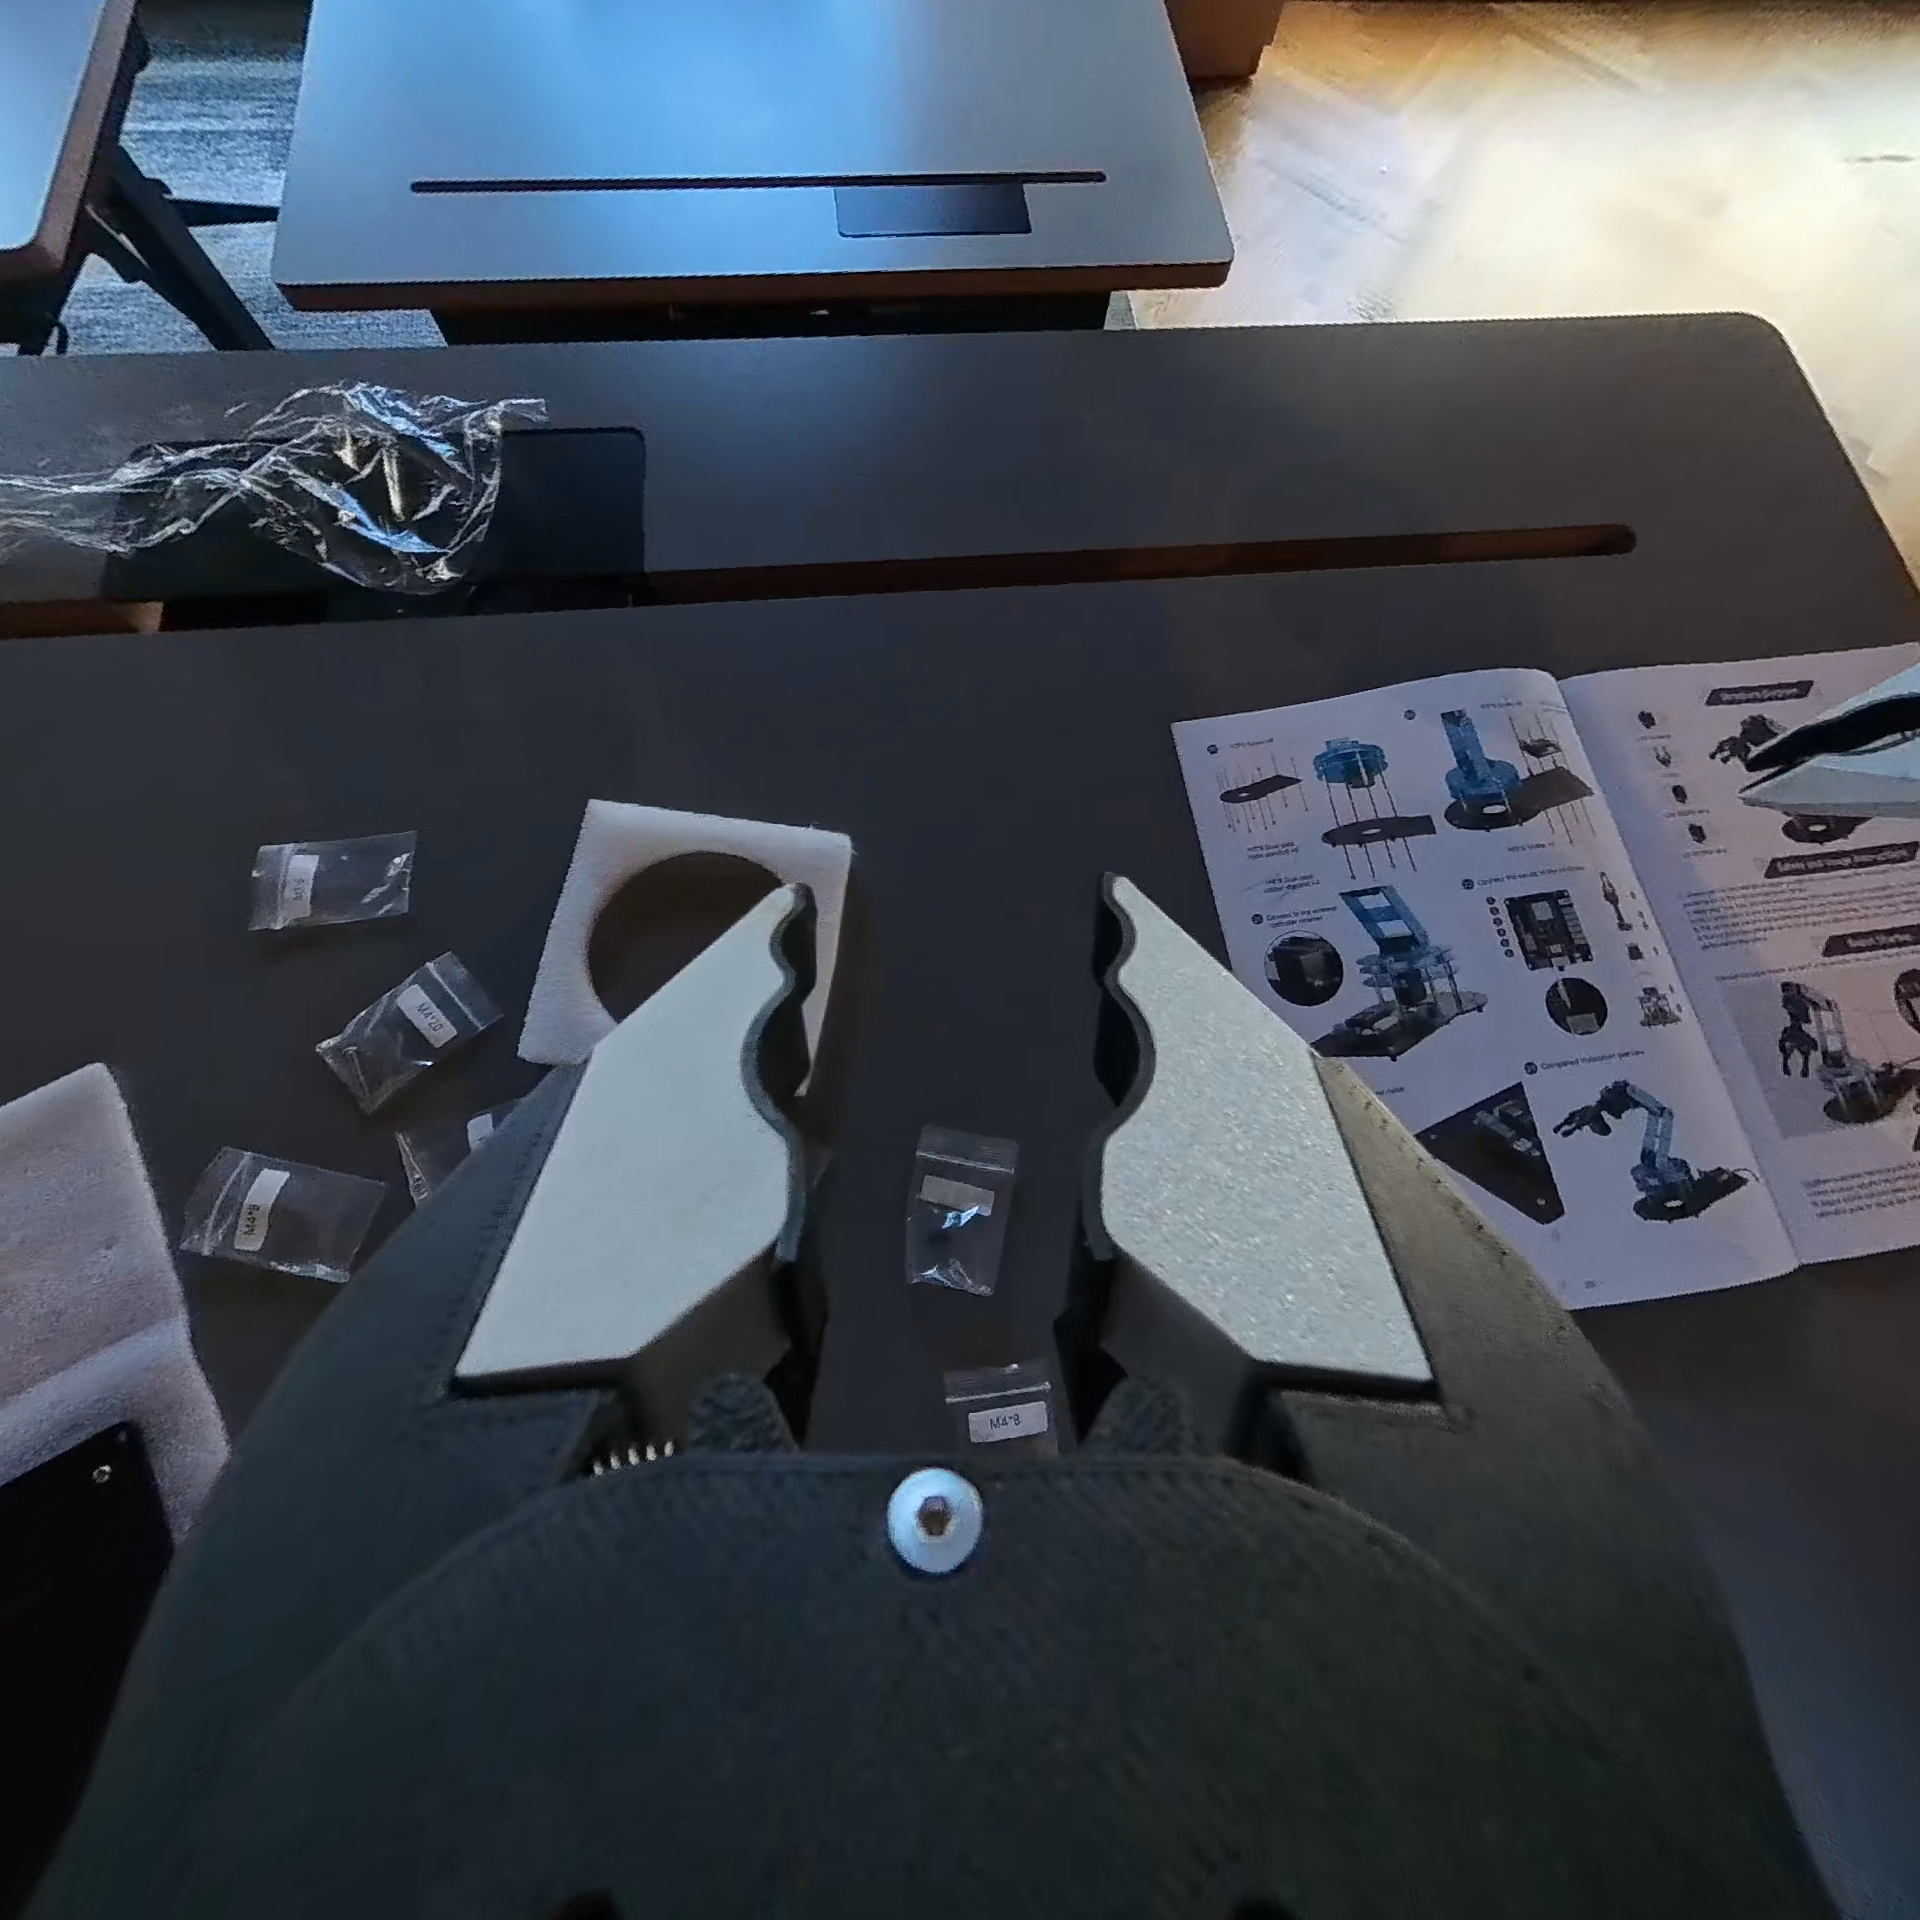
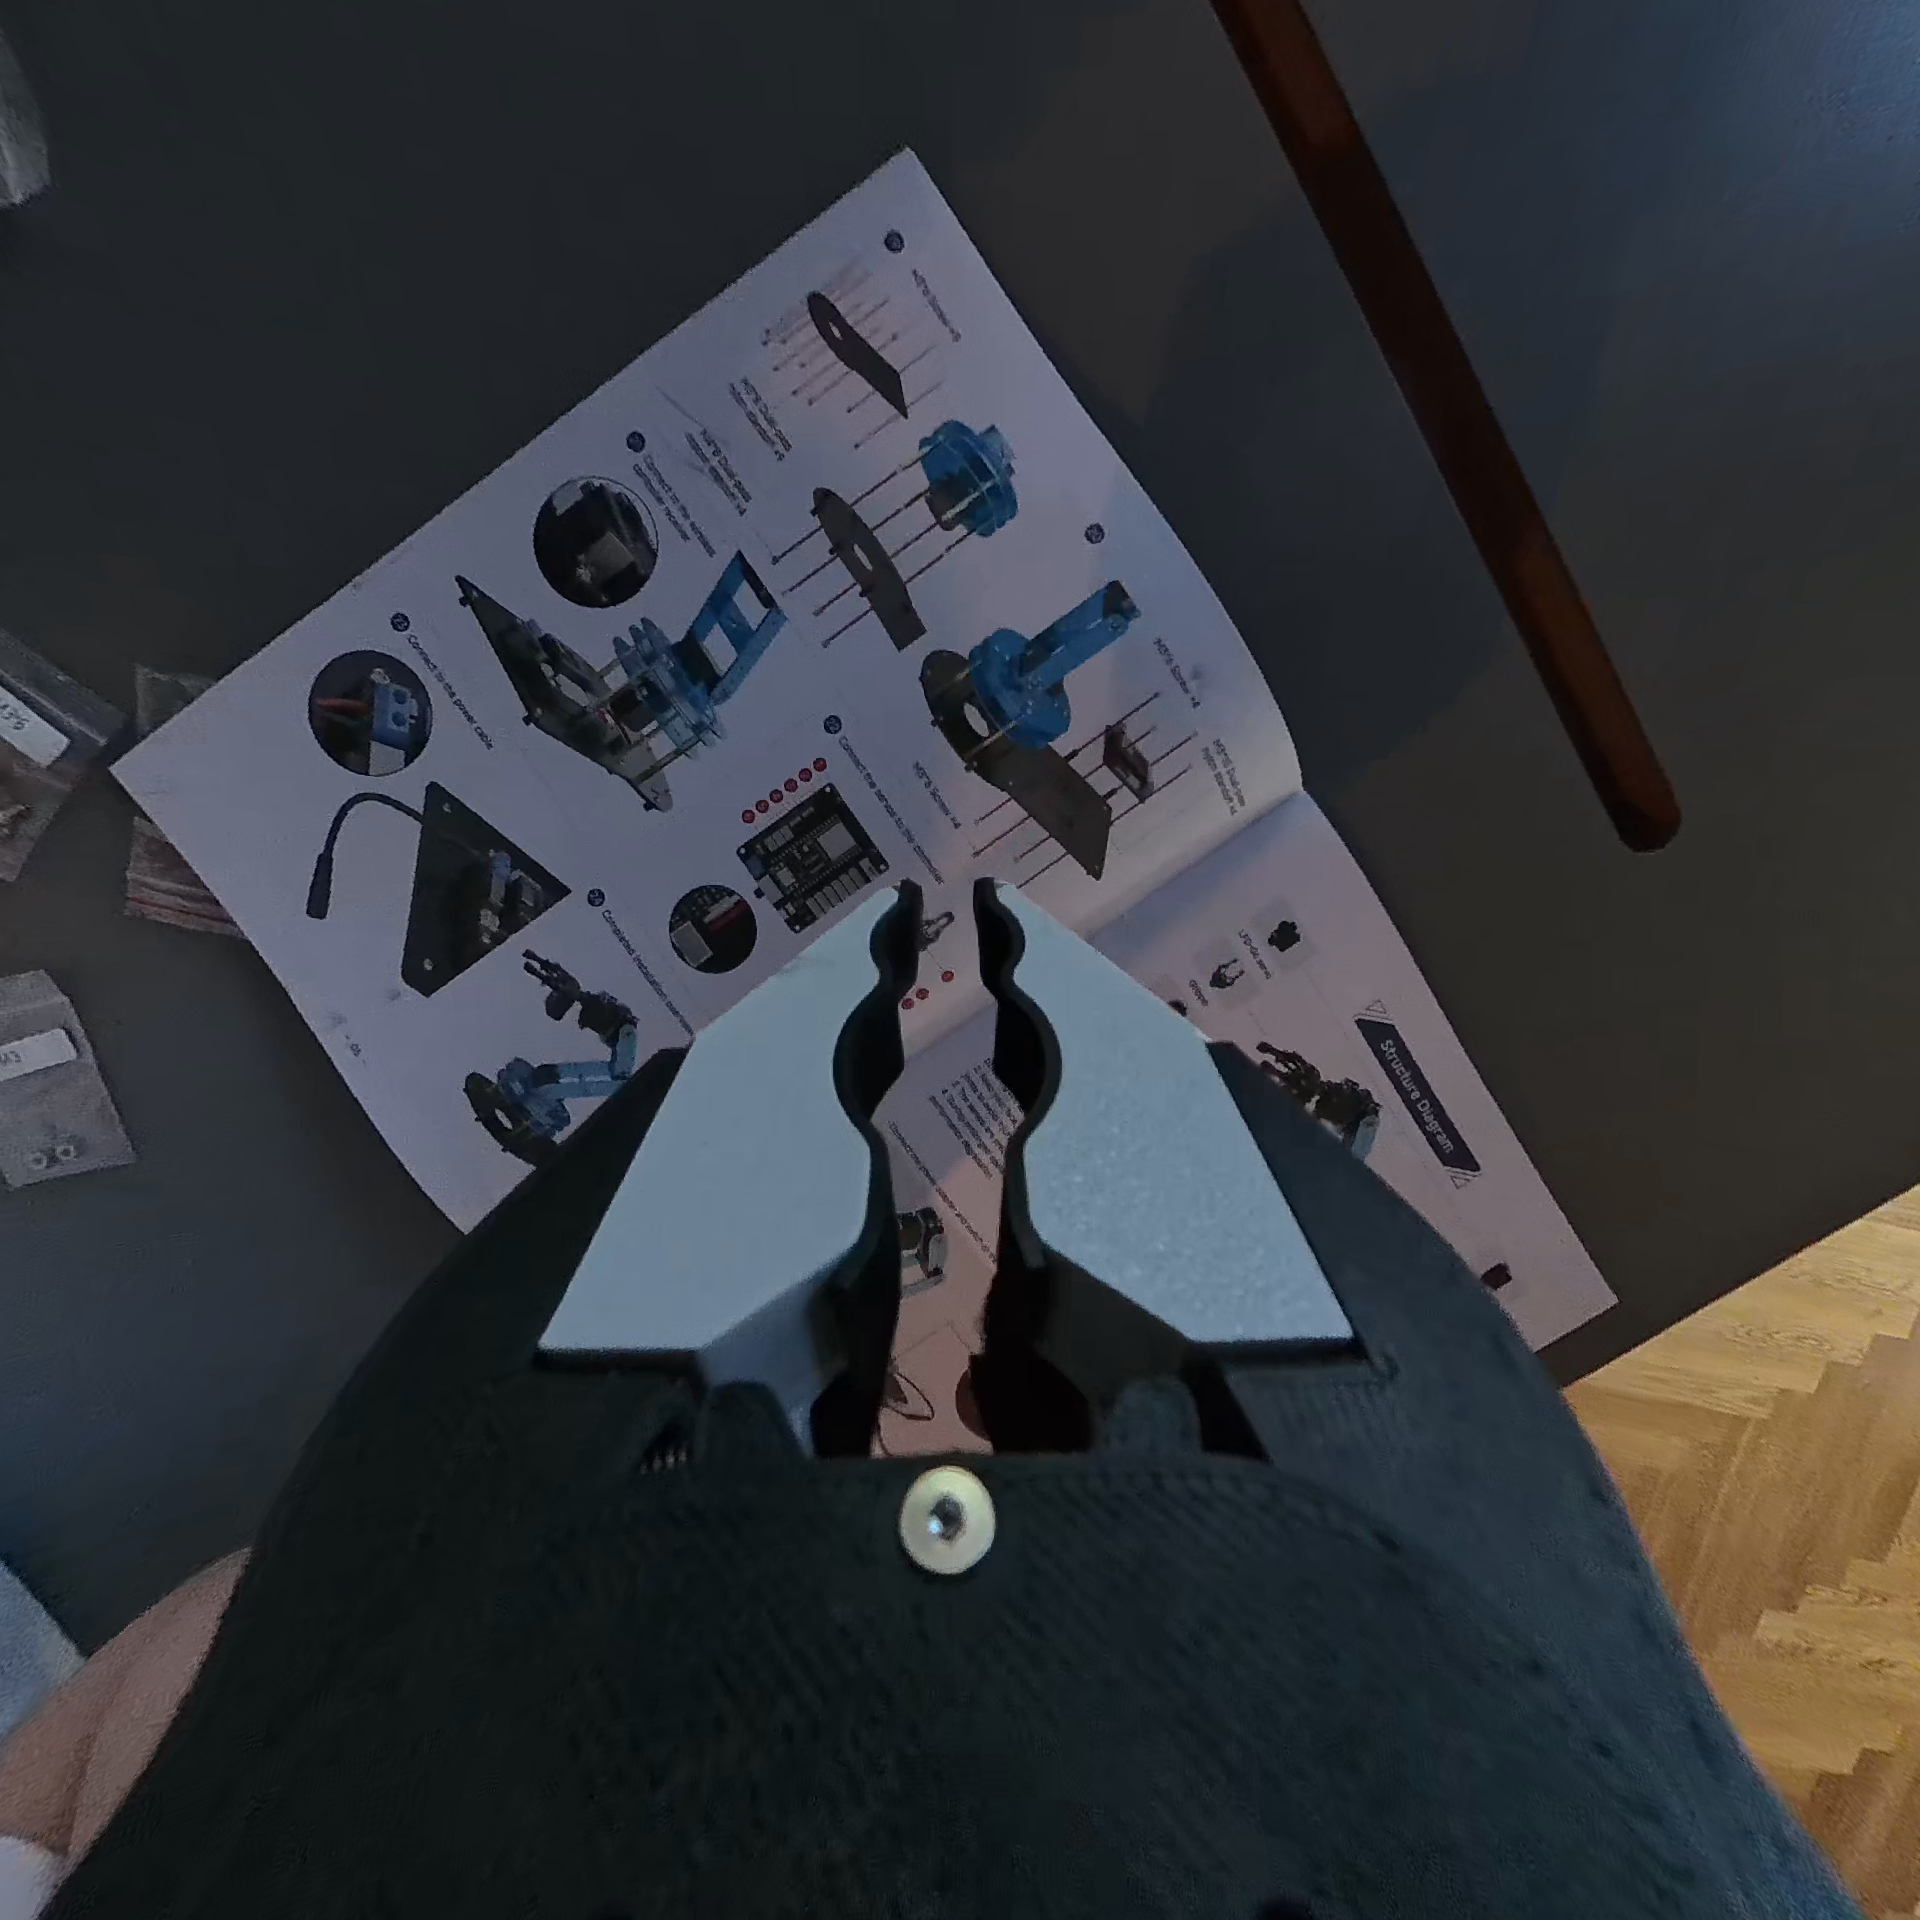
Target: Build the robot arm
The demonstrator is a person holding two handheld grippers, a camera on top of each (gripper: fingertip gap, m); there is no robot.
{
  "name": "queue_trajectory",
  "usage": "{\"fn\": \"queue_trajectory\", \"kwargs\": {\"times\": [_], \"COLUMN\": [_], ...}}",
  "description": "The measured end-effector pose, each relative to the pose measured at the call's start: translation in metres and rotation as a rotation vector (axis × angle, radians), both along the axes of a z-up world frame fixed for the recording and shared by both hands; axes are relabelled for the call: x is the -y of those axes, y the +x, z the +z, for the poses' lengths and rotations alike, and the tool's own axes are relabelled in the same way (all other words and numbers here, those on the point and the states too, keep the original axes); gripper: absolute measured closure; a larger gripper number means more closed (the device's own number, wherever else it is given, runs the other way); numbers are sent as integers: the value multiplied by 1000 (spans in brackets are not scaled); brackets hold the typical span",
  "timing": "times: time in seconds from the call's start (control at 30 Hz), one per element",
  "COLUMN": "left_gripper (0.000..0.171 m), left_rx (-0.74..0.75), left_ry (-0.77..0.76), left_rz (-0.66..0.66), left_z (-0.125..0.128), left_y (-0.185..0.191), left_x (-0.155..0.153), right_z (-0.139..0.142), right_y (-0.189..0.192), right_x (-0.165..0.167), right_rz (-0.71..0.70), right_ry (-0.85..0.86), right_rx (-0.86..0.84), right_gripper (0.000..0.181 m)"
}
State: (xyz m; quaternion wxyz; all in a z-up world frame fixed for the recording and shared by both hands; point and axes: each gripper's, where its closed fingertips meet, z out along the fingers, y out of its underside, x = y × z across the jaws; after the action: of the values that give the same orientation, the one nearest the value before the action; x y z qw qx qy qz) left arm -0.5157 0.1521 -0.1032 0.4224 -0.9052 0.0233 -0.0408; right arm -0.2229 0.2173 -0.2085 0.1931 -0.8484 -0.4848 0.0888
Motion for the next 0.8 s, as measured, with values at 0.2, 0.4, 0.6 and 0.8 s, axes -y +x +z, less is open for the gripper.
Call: {"fn": "queue_trajectory", "kwargs": {"times": [0.2,0.4,0.6,0.8], "left_gripper": [118,119,118,118], "left_rx": [3,7,3,12], "left_ry": [-2,18,8,27], "left_rz": [-22,-34,-40,-22], "left_z": [0,4,1,6], "left_y": [6,9,10,5], "left_x": [-1,-3,-4,-2], "right_z": [5,8,14,12], "right_y": [0,0,-1,-3], "right_x": [-4,-9,-16,-17], "right_rz": [-13,-26,-51,-50], "right_ry": [37,57,84,83], "right_rx": [-5,-18,-52,-46], "right_gripper": [172,171,171,170]}}
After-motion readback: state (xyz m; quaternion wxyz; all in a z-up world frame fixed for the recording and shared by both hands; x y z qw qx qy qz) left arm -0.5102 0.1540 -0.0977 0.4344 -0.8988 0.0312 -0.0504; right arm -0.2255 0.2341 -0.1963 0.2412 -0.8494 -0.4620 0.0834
